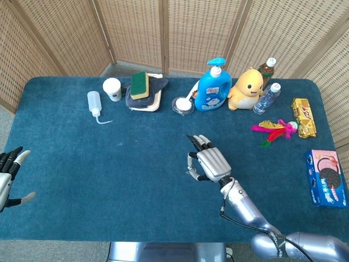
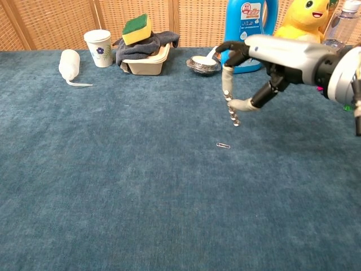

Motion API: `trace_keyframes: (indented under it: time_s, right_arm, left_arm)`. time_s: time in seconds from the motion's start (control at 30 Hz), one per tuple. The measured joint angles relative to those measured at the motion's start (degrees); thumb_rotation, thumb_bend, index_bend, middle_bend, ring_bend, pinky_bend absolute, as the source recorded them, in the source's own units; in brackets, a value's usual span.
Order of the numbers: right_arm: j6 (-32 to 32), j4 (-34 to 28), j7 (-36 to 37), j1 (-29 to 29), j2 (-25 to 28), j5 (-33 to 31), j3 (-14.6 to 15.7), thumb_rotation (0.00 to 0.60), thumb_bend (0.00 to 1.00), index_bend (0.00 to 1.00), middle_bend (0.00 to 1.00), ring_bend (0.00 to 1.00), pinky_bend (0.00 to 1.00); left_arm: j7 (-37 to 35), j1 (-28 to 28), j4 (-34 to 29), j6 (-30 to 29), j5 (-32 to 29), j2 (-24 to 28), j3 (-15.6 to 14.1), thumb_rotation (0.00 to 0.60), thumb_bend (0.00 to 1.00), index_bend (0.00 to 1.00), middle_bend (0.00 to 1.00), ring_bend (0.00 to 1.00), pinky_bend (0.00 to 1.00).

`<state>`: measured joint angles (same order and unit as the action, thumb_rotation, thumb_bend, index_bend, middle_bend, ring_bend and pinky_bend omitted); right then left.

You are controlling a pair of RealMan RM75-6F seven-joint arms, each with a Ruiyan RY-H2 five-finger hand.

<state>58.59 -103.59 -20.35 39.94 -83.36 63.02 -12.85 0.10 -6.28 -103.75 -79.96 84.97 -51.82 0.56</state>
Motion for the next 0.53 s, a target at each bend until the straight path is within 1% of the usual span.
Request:
trace_keyframes:
  time_s: [0.17,0.27,0.53]
  right_arm:
    - [0.0,-1.3,-2.6,1.5,-0.3,-2.2,-0.9,0.6,0.49,0.62,0.0,0.0,0.0]
    - [0.3,-1.4,-5.3,2.5,-1.4,-3.3,-1.0,0.6,0.49,0.62,0.0,0.0,0.0]
    - [1.1,-0.5,-9.2,4.7,-4.5,-6.7,-0.8,0.6,0.49,0.62,0.0,0.0,0.0]
  left_arm:
    - [0.0,-0.1,0.0,0.4,0.0,-0.1,-0.1,0.6,0.22,0.0,0.0,0.0,0.0]
    - [-0.1,-0.2,-0.1,0.5,0.0,-0.2,-0.2,0.6,0.22,0.0,0.0,0.0,0.0]
    - [-0.7,-0.3,0.0,0.8,0.2,-0.1,-0.3,0.6,0.22,0.0,0.0,0.0,0.0]
